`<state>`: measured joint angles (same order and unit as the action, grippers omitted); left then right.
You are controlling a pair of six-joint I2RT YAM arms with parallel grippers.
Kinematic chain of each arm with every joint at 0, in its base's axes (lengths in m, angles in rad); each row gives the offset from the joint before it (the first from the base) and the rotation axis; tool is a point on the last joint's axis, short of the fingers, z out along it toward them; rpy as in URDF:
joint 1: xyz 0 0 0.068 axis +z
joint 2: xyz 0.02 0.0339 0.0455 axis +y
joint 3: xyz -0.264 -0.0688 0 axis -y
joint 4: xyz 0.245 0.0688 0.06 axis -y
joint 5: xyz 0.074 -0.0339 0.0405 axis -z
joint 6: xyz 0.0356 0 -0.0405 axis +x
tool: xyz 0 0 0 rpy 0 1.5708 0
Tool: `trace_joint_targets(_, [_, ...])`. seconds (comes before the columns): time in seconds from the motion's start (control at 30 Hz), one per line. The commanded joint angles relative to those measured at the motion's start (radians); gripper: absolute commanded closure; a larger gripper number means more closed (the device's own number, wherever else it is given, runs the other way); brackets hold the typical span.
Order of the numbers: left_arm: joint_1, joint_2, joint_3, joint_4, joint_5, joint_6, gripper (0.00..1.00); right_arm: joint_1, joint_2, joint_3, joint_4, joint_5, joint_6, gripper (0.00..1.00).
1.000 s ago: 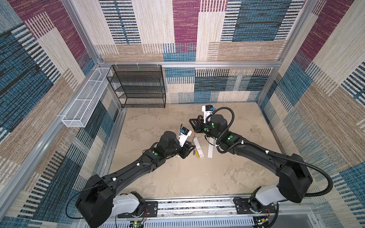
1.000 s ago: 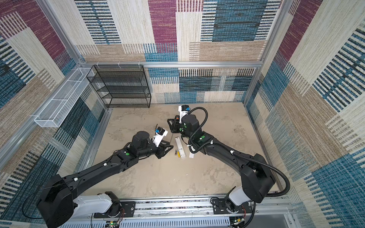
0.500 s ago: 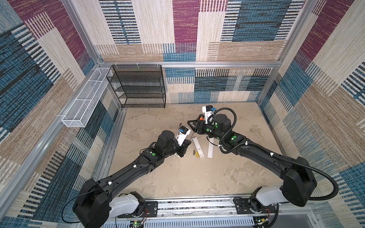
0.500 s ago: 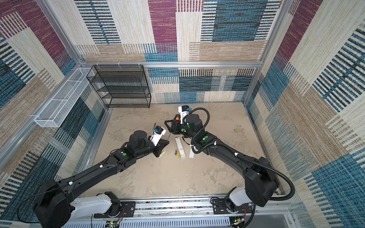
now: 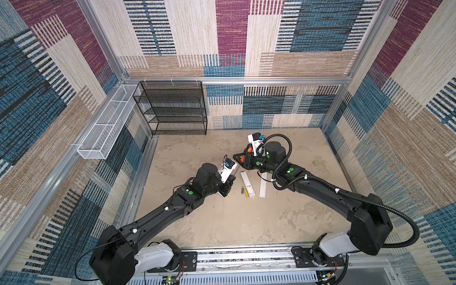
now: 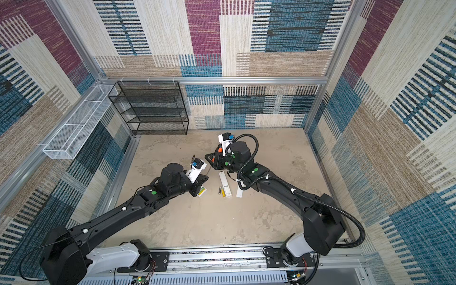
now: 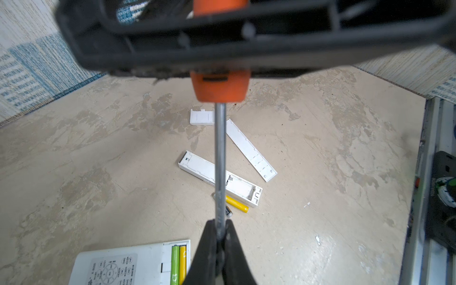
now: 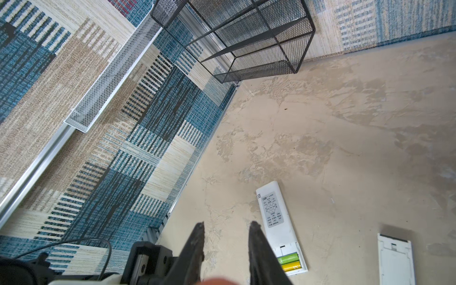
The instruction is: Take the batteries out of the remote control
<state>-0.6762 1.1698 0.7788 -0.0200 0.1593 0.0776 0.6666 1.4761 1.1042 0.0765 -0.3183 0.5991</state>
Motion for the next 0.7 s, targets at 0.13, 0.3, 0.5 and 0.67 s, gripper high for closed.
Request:
trace_joint_targets(0.13, [0.0,-0.099,-0.087,0.086,-0.136,0.0,0.22,0.008,0.001,-0.024,0.089,0.064,-0.098,1.0])
trace_joint_targets(0.3, [0.001,-0.168,-0.13,0.05,-0.21,-0.089,0.14,0.011,0.018,-0.061,0.187,0.146,-0.186,1.0])
trace_joint_targets(0.5, [0.08,-0.202,-0.188,-0.051,-0.192,-0.468,0.18,0.085,0.092,-0.109,0.336,0.251,-0.318,1.0])
trace_joint_targets(0.67, [0.247,-0.164,-0.286,0.024,0.04,-0.789,0.29,0.144,0.162,-0.128,0.452,0.274,-0.396,1.0])
